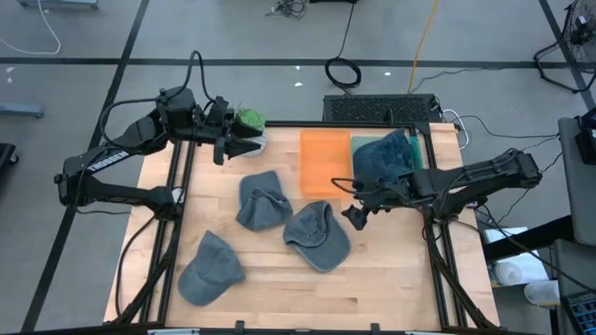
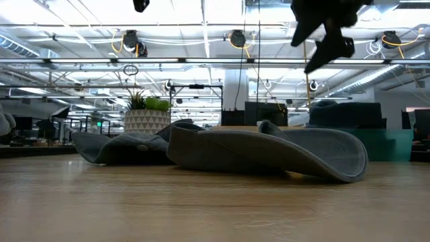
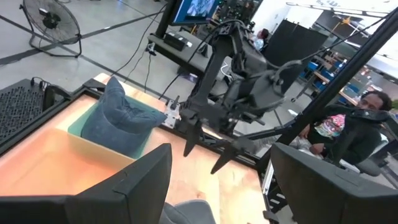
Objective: Pick & Place hat
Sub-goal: Put the bottom right gray cap in the orange bin
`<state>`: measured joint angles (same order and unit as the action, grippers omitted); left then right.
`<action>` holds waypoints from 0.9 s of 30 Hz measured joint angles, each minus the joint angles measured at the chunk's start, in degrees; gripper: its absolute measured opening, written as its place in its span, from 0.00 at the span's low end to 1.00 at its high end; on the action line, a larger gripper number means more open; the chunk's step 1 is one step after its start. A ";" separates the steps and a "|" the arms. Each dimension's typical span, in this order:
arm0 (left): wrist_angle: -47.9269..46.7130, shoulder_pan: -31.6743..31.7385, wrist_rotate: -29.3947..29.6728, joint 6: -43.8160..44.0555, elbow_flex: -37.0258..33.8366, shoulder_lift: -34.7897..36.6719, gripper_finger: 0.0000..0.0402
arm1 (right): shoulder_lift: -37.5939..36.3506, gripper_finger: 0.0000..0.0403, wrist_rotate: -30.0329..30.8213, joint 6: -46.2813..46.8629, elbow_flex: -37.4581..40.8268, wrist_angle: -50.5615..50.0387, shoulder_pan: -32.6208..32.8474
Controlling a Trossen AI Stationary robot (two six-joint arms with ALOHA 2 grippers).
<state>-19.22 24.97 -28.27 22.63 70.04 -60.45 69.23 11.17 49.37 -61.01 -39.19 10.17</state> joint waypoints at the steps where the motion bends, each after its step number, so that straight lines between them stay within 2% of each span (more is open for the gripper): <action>1: -0.13 0.00 0.00 0.00 0.00 0.00 0.71 | -0.11 0.87 -1.03 0.84 1.35 1.30 0.00; 8: -0.34 0.02 -0.70 0.04 0.00 0.00 0.71 | -0.12 0.85 -6.87 5.74 10.34 12.57 0.17; 21: -0.33 0.02 -0.83 0.11 0.00 0.00 0.71 | -0.11 0.85 -6.73 12.64 21.81 24.59 3.68; 27: -0.33 0.02 -0.83 0.49 0.00 0.00 0.71 | 2.88 0.85 -6.57 17.54 25.44 32.64 5.60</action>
<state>-19.55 24.99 -29.10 23.12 70.04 -60.45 72.11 4.60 66.91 -35.57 -6.55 15.78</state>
